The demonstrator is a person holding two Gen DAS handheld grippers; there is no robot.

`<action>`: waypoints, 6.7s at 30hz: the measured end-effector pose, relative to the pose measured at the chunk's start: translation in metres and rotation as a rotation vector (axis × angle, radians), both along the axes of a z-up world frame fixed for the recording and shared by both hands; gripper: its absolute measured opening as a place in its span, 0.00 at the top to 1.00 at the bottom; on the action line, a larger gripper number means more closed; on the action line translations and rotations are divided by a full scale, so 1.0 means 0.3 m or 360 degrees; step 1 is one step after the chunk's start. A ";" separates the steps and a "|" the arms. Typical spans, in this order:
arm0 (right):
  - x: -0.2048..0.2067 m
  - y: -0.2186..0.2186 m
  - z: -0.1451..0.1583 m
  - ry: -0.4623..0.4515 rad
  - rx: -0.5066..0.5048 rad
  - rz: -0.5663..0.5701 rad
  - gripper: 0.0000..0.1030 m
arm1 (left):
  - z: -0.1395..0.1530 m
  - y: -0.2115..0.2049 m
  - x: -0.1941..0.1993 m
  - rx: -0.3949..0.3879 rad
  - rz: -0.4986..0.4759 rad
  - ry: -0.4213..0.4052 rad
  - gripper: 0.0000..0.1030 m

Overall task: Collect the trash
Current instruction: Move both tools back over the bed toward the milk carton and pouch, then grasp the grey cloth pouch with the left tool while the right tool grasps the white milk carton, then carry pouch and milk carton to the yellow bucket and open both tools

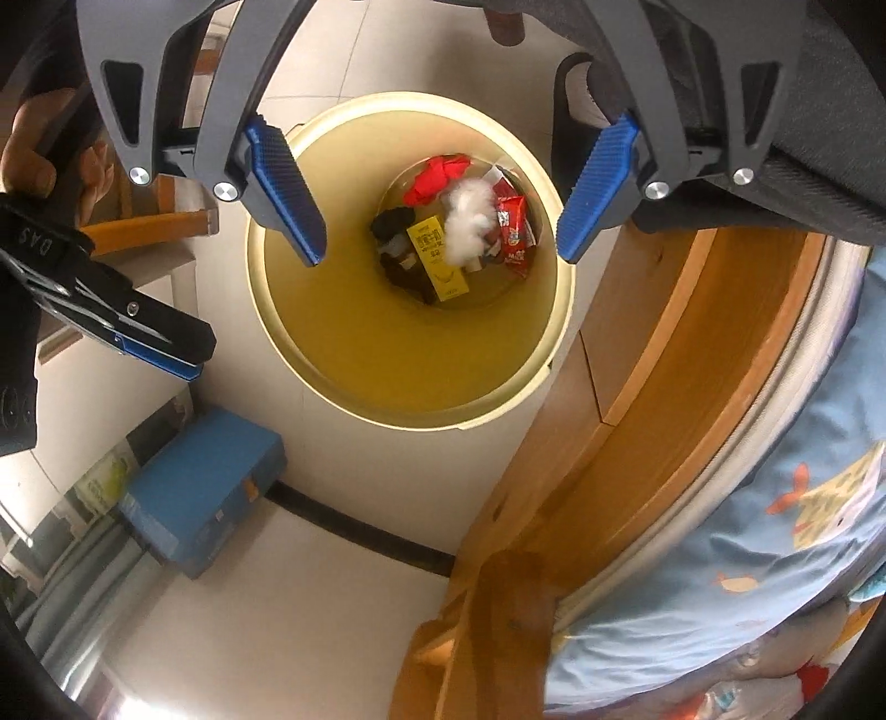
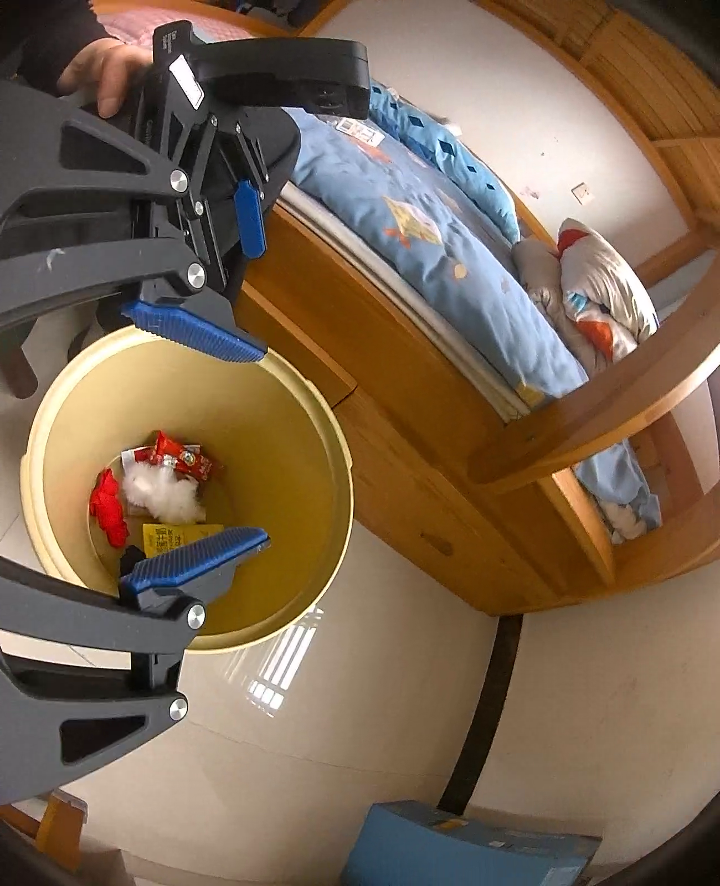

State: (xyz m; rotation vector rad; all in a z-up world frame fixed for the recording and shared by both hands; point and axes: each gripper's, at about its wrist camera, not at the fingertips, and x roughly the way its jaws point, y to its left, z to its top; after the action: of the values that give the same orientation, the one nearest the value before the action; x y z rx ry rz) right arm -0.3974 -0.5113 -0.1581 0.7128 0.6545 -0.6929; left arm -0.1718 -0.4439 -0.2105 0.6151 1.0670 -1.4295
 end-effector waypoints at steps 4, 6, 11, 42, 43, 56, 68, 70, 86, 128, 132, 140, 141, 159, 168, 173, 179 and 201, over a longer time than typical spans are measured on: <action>0.037 0.009 0.031 -0.0010 -0.0029 0.0038 0.40 | 0.034 0.020 0.022 -0.0049 0.0035 0.0015 0.18; 0.061 0.014 0.043 -0.0024 -0.0039 0.0063 0.40 | 0.061 0.042 0.044 -0.0088 0.0067 0.0011 0.18; 0.171 0.058 0.084 -0.0066 -0.0093 0.0182 0.38 | 0.163 0.134 0.153 -0.0223 0.0215 -0.0060 0.18; 1.269 0.480 0.321 -0.0360 -0.0220 0.1051 0.08 | 0.429 0.831 0.978 -0.0459 0.1280 -0.0493 0.04; 1.312 0.485 0.319 -0.0360 -0.0208 0.1055 0.08 | 0.427 0.837 0.999 -0.0458 0.1281 -0.0505 0.04; 1.707 0.514 0.254 -0.0282 -0.0121 0.1047 0.08 | 0.349 0.923 1.361 -0.0426 0.1313 -0.0484 0.04; 1.991 0.509 0.138 -0.0171 -0.0085 0.1076 0.08 | 0.213 0.858 1.710 -0.0312 0.1152 -0.0438 0.04; 2.036 0.503 0.117 -0.0135 -0.0073 0.1082 0.08 | 0.193 0.842 1.744 -0.0304 0.1108 -0.0435 0.04; 2.178 0.450 0.084 -0.0073 -0.0053 0.1074 0.08 | 0.092 0.716 1.931 -0.0204 0.0913 -0.0355 0.29; 2.555 0.564 -0.033 0.0171 -0.0138 0.1132 0.44 | 0.150 0.953 1.874 -0.0431 0.1161 -0.0123 0.62; 2.442 0.536 -0.001 0.0116 -0.0124 0.1148 0.45 | 0.159 0.939 1.822 -0.0432 0.1140 -0.0103 0.62; 2.159 0.515 0.097 0.0007 -0.0102 0.1203 0.47 | 0.198 0.890 1.632 -0.0450 0.1061 -0.0048 0.62; 2.114 0.507 0.108 -0.0009 -0.0092 0.1200 0.47 | 0.201 0.883 1.602 -0.0453 0.1047 -0.0027 0.62; 1.348 0.313 0.302 -0.0247 -0.0130 0.0885 0.47 | 0.293 0.636 1.057 -0.0561 0.0671 0.0161 0.62; 0.917 0.173 0.327 -0.0212 -0.0177 0.0578 0.47 | 0.320 0.444 0.773 -0.0565 0.0387 0.0228 0.62; 0.734 0.122 0.306 -0.0215 -0.0149 0.0431 0.47 | 0.311 0.334 0.595 -0.0519 0.0200 0.0220 0.62; 0.523 0.090 0.277 -0.0190 -0.0144 0.0288 0.47 | 0.289 0.240 0.401 -0.0463 0.0009 0.0232 0.62; 0.015 -0.037 0.048 0.0080 -0.0009 -0.0062 0.30 | 0.064 0.006 -0.098 -0.0113 -0.0412 0.0048 0.23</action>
State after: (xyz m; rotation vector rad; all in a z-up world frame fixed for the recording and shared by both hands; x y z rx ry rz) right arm -0.3928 -0.5222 -0.1438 0.7061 0.6859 -0.7501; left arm -0.2012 -0.4420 -0.1912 0.7015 0.9813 -1.6982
